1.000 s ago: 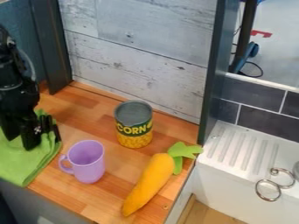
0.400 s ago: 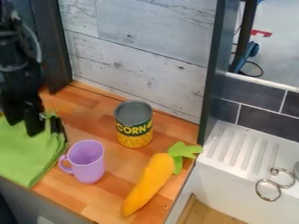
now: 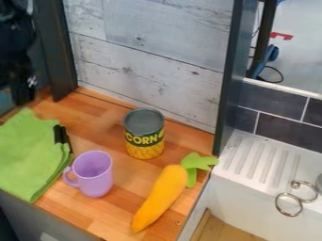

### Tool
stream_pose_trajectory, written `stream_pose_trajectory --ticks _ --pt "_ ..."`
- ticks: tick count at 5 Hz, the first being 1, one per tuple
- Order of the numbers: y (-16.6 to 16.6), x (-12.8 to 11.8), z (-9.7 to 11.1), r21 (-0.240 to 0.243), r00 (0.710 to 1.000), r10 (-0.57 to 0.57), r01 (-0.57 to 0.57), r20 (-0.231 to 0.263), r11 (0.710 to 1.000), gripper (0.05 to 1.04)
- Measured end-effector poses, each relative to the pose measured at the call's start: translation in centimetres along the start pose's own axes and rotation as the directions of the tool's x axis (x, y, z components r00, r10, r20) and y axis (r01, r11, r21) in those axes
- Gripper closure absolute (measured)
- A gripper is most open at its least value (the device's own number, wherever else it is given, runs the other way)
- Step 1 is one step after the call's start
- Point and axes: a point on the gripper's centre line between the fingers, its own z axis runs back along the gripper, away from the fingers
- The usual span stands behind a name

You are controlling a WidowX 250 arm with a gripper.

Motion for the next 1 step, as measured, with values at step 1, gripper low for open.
stream_pose_trajectory --ticks 1 --pt "-0.69 -1.42 1.23 -0.030 0.999 0.000 -0.002 -0.049 1.000 0.083"
